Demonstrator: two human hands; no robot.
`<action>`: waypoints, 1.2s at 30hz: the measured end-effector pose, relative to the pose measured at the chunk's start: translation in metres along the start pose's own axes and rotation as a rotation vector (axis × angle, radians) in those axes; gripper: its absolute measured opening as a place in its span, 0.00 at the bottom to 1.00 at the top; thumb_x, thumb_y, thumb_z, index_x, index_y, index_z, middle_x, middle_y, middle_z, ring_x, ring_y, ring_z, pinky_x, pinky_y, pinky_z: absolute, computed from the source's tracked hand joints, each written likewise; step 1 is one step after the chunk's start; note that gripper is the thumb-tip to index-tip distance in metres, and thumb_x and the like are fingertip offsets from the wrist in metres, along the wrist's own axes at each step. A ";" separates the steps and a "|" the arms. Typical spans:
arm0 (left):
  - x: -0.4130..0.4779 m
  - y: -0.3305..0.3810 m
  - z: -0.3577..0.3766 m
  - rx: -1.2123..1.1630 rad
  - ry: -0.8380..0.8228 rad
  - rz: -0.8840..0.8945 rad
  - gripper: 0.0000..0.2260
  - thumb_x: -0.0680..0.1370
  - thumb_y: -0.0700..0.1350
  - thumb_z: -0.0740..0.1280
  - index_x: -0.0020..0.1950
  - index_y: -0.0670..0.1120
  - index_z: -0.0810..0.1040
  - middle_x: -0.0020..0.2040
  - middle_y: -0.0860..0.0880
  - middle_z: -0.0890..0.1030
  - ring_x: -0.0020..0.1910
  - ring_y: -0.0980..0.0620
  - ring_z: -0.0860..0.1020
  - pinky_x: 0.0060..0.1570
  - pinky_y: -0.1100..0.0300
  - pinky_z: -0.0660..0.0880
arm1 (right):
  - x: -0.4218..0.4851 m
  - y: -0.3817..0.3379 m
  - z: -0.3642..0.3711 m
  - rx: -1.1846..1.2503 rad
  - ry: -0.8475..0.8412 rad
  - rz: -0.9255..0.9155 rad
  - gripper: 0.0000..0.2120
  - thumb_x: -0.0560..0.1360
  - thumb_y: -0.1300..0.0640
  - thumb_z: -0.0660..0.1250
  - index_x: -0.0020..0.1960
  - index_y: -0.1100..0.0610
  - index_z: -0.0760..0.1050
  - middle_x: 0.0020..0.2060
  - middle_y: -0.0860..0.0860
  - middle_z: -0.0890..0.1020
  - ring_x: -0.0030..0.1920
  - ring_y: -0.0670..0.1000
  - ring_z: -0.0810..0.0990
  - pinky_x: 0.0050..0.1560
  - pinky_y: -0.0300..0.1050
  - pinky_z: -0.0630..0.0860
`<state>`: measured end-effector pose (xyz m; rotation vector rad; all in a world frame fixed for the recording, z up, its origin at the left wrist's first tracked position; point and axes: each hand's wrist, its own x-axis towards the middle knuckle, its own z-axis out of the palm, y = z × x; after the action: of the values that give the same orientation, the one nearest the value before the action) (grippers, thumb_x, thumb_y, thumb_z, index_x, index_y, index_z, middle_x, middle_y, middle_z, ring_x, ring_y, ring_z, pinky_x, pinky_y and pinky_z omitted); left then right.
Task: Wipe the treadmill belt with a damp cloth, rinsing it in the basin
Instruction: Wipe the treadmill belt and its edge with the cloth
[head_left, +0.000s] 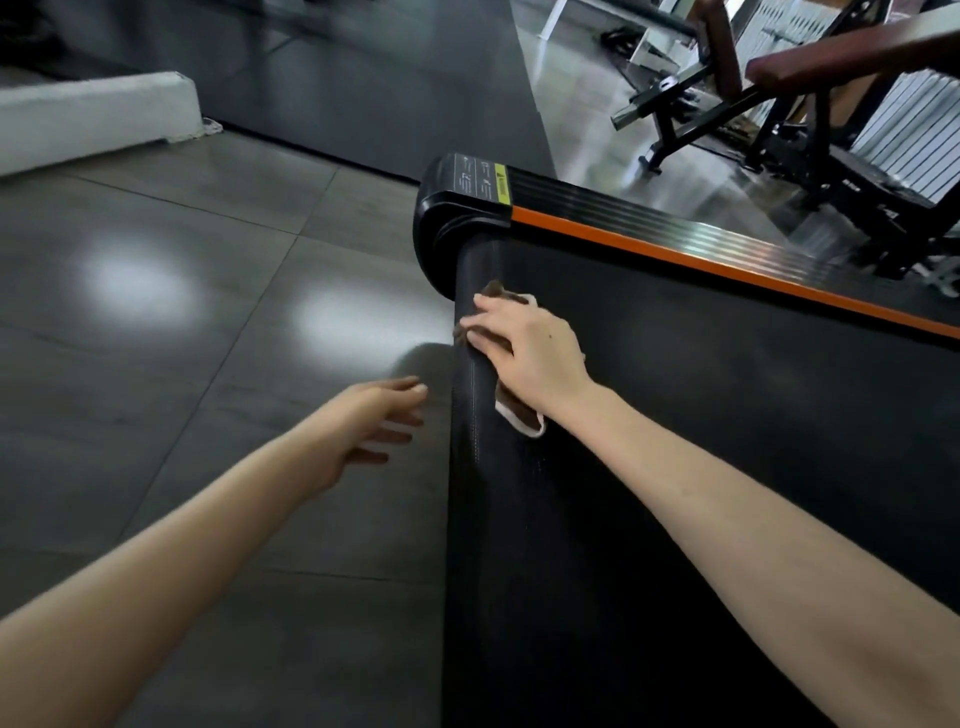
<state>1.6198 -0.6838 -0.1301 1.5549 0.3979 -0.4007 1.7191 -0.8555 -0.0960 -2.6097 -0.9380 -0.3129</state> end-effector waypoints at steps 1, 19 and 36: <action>-0.002 0.001 -0.005 -0.029 0.045 -0.014 0.13 0.79 0.53 0.63 0.61 0.51 0.75 0.52 0.48 0.81 0.53 0.48 0.79 0.58 0.48 0.73 | -0.023 -0.012 -0.004 0.015 -0.002 -0.039 0.11 0.76 0.52 0.65 0.54 0.52 0.82 0.60 0.50 0.80 0.62 0.55 0.76 0.60 0.55 0.73; -0.065 0.022 -0.009 -0.013 0.125 0.053 0.11 0.81 0.50 0.58 0.52 0.47 0.77 0.48 0.45 0.81 0.47 0.47 0.80 0.50 0.51 0.77 | -0.080 -0.060 -0.018 -0.082 -0.043 -0.025 0.13 0.77 0.51 0.62 0.51 0.56 0.83 0.58 0.52 0.81 0.59 0.58 0.76 0.60 0.56 0.72; -0.150 0.001 0.121 1.125 -0.203 1.055 0.26 0.74 0.68 0.51 0.66 0.60 0.73 0.72 0.53 0.68 0.74 0.49 0.59 0.72 0.50 0.54 | -0.264 -0.008 -0.163 0.047 -0.311 0.370 0.17 0.80 0.49 0.55 0.68 0.44 0.69 0.67 0.39 0.71 0.66 0.36 0.65 0.65 0.26 0.57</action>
<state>1.4883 -0.8055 -0.0585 2.4845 -0.9771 0.1156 1.4994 -1.0647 -0.0288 -2.7633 -0.5195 0.2120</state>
